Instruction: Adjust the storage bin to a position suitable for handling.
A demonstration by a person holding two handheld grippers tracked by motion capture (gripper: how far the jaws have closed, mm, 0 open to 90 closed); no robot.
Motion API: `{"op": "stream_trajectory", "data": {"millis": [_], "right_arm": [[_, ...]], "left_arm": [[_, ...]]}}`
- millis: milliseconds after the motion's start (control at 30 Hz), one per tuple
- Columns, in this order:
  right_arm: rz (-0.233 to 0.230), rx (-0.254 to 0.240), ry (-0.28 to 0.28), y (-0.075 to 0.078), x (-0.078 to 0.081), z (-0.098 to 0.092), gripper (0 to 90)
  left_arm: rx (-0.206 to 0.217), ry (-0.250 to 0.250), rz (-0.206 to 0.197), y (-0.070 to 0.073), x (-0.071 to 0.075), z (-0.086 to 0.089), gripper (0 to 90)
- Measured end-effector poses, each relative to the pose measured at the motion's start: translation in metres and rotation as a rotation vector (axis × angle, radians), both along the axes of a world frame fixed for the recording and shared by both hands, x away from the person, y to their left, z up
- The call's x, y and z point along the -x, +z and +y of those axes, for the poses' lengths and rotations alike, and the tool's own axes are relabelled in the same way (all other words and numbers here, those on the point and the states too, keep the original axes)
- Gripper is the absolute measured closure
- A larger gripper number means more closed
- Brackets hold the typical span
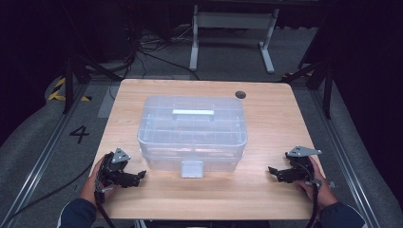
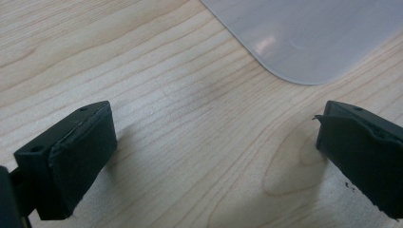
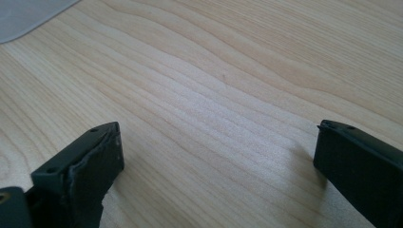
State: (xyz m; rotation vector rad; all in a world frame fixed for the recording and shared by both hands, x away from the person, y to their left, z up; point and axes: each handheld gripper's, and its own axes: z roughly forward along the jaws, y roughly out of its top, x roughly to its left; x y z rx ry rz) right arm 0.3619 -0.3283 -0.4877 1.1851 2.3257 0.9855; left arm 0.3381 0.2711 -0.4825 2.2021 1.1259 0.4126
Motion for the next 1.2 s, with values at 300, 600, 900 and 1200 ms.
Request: {"op": "stream_trajectory", "data": {"millis": [300,600,900,1200], "right_arm": [[0.000,0.002,0.030,0.000,0.000,-0.002,2.9],[0.002,0.019,0.045,0.002,0.000,-0.002,6.5],[-0.024,0.015,0.106,0.009,0.001,0.000,24.0],[-0.064,-0.035,0.104,0.020,0.003,0.000,27.4]], "left_arm": [[-0.001,-0.007,0.001,0.000,0.002,0.004,0.2],[-0.008,-0.047,-0.009,0.000,0.003,0.009,0.3],[-0.007,-0.056,-0.009,0.000,0.002,0.010,0.2],[-0.007,-0.056,-0.008,0.000,0.002,0.010,0.2]]}}
